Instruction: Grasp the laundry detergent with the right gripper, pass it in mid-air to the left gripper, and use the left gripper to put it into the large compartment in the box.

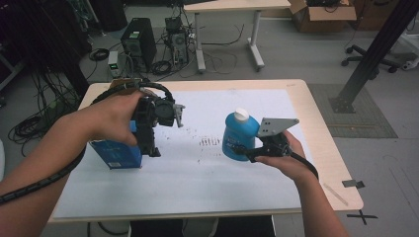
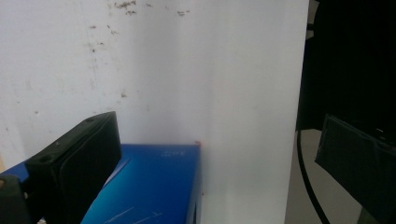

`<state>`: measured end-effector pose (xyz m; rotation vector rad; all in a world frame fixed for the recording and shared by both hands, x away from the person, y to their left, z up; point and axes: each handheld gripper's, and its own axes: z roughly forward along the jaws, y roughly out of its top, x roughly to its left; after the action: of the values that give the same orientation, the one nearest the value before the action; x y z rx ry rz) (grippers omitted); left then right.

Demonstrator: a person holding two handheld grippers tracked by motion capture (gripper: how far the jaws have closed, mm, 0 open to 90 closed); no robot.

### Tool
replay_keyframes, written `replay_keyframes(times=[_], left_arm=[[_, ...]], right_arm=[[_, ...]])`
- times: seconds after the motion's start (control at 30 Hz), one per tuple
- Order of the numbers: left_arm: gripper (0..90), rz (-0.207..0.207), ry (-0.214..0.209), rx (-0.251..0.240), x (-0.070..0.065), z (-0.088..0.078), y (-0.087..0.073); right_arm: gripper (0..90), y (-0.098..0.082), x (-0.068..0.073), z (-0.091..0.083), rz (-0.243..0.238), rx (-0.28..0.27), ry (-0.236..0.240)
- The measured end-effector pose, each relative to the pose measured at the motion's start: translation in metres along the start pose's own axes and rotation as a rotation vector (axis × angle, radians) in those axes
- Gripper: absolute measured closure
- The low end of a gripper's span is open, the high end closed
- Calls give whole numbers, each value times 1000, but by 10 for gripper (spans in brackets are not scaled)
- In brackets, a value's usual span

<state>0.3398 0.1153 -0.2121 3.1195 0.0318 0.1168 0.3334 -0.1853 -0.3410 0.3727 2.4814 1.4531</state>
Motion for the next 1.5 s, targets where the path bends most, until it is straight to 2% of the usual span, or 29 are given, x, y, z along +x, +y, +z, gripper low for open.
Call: replay_keyframes(times=[0.13, 0.3, 0.57, 0.87, 1.13, 1.5], left_arm=[[5, 5, 2, 6, 0, -2, 2], [4, 12, 1, 9, -1, -3, 5], [4, 20, -3, 13, -2, -2, 12], [4, 40, -9, 5, -5, -2, 22], [4, 40, -26, 7, -6, 2, 25], [3, 59, -33, 9, -8, 6, 31]], right_arm=[[443, 0, 6, 4, -26, 20, 47], [443, -1, 12, 9, -39, 13, 93], [441, -2, 18, 20, -51, 21, 143], [440, -2, 26, 38, -68, 3, 204], [439, -1, 33, 55, -67, 1, 239], [439, 6, 40, 78, -88, 0, 260]])
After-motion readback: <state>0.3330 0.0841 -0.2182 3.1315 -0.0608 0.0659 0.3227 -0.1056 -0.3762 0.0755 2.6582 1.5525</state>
